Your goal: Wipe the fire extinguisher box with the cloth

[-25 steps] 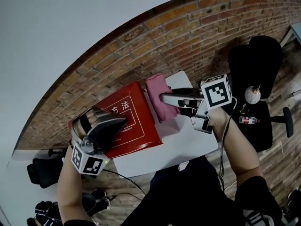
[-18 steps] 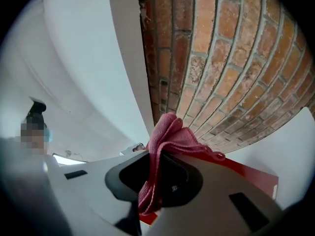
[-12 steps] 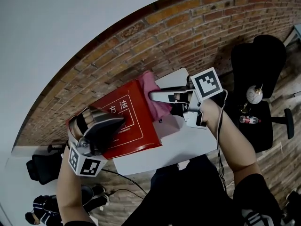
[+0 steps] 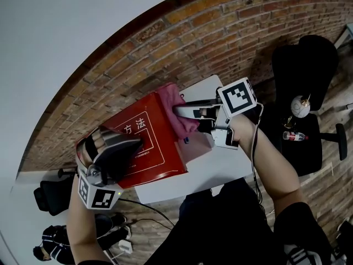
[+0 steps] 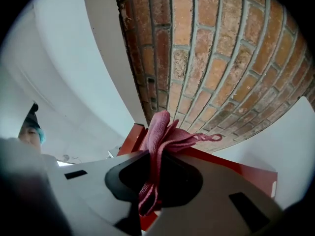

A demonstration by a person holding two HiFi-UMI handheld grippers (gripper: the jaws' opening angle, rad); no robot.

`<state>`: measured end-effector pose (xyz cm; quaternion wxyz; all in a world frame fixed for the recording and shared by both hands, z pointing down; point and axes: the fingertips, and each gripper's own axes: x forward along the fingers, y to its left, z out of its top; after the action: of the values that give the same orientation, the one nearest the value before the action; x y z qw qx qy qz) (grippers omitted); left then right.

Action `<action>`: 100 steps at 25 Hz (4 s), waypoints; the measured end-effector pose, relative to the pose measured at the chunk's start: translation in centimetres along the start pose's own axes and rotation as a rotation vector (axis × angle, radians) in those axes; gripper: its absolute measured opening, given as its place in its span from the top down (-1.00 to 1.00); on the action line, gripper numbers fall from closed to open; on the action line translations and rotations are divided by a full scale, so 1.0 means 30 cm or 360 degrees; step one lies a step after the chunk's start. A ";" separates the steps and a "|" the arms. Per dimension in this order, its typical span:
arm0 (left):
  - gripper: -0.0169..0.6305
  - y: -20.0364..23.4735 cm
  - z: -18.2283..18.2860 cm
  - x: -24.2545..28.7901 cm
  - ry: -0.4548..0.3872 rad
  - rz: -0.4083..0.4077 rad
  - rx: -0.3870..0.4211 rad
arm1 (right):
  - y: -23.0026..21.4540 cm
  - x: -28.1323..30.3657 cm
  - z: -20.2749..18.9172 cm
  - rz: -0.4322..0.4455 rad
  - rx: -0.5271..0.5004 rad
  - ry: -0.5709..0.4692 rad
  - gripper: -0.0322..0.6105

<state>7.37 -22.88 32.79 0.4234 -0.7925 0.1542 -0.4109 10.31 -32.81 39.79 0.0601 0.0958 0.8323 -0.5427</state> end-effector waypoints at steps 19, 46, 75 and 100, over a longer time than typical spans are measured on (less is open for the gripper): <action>0.86 0.002 0.000 0.004 -0.0001 -0.0005 -0.0003 | -0.193 -0.042 -0.054 -0.0265 0.0057 0.0010 0.71; 0.86 -0.001 -0.004 -0.001 0.0002 0.0003 0.0000 | -0.368 -0.083 -0.146 -0.0439 0.0057 0.0070 0.71; 0.86 0.003 -0.004 0.001 0.0015 0.0008 -0.0011 | -0.542 -0.122 -0.222 -0.0552 0.0005 0.0135 0.71; 0.86 0.005 -0.003 0.004 0.0016 0.0009 -0.0016 | -0.709 -0.155 -0.293 -0.0627 0.0036 0.0153 0.71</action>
<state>7.39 -23.11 32.76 0.4197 -0.7922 0.1606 -0.4129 10.11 -33.55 63.26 -0.0881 -0.0426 0.8307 -0.5481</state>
